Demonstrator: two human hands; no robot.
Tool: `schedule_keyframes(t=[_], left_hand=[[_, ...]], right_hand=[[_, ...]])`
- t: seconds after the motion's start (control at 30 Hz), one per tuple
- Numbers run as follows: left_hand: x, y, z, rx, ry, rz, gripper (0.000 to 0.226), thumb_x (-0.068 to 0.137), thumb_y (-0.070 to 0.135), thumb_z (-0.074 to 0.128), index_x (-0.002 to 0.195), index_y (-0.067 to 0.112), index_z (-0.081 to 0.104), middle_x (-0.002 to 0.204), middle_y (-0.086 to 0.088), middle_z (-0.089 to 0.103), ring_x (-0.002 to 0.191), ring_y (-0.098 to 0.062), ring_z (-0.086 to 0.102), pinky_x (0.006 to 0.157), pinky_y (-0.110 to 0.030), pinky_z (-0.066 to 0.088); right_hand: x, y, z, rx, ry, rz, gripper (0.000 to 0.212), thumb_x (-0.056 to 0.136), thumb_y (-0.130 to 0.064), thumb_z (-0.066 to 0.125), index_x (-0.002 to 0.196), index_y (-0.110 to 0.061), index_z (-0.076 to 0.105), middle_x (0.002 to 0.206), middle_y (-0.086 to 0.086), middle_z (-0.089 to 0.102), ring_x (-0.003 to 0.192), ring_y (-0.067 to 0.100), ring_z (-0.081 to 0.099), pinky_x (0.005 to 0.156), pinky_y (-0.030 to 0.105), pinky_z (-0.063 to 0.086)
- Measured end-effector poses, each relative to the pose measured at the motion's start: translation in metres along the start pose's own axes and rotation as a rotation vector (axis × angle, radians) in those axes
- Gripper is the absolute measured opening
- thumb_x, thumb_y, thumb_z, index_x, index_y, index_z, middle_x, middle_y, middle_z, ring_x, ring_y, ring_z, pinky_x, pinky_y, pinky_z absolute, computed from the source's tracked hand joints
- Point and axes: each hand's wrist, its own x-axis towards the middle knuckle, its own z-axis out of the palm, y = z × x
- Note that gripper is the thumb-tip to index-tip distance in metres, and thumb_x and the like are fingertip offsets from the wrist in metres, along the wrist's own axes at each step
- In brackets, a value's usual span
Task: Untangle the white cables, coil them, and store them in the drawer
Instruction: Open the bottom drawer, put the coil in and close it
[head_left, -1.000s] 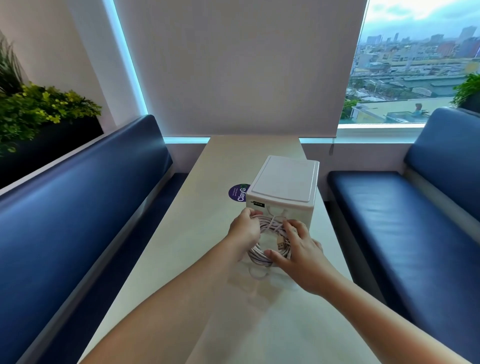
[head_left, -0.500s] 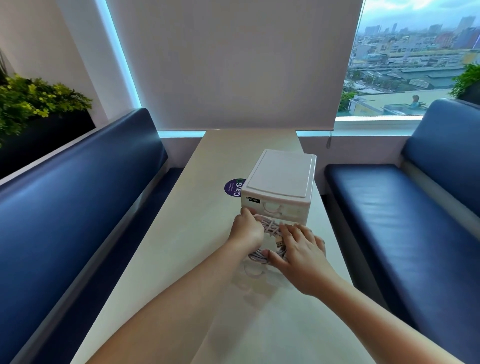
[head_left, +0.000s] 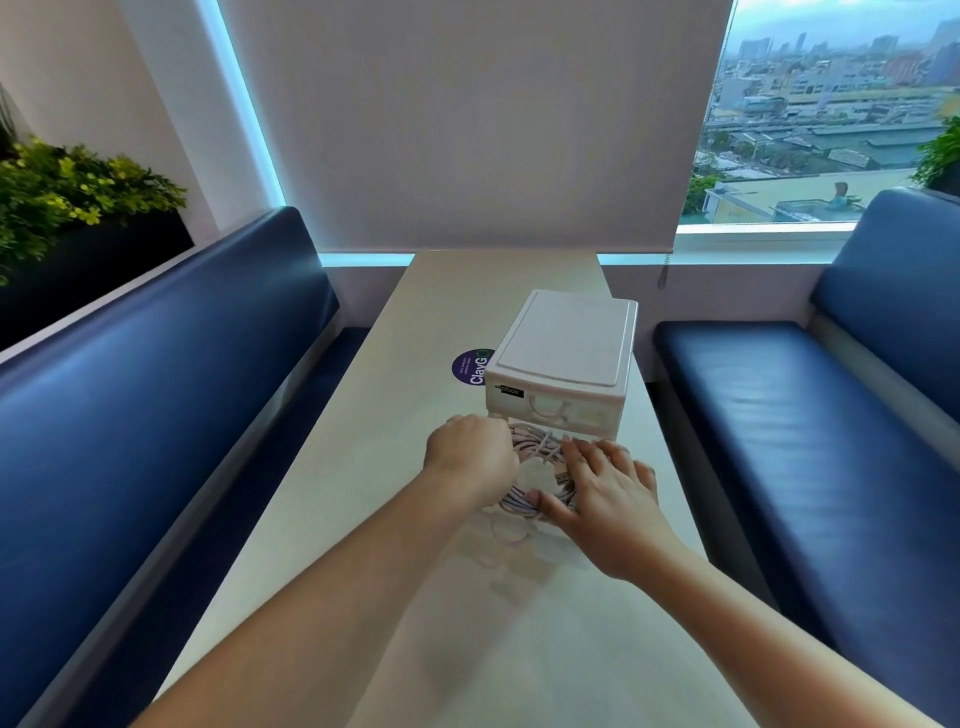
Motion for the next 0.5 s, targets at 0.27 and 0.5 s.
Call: schedule_keyframes(t=[0.27, 0.5], left_hand=[[-0.006, -0.027, 0.0, 0.013, -0.149, 0.106, 0.066, 0.084, 0.068, 0.054, 0.136, 0.028, 0.05, 0.135, -0.002, 0.043, 0.13, -0.029, 0.031, 0.106, -0.042, 0.026], [-0.012, -0.03, 0.014, 0.014, -0.031, 0.142, 0.072, 0.081, 0.063, 0.064, 0.141, 0.027, 0.047, 0.141, 0.005, 0.038, 0.13, -0.023, 0.028, 0.105, -0.038, 0.024]], right_hand=[[0.003, -0.003, -0.01, 0.006, -0.043, -0.018, 0.094, 0.077, -0.081, 0.017, 0.15, -0.022, 0.017, 0.153, -0.005, 0.027, 0.14, 0.02, 0.014, 0.108, 0.041, 0.017], [0.008, 0.001, -0.014, -0.008, -0.076, -0.051, 0.086, 0.083, -0.072, 0.04, 0.151, -0.024, 0.016, 0.156, -0.006, 0.023, 0.14, 0.02, 0.017, 0.108, 0.042, 0.02]])
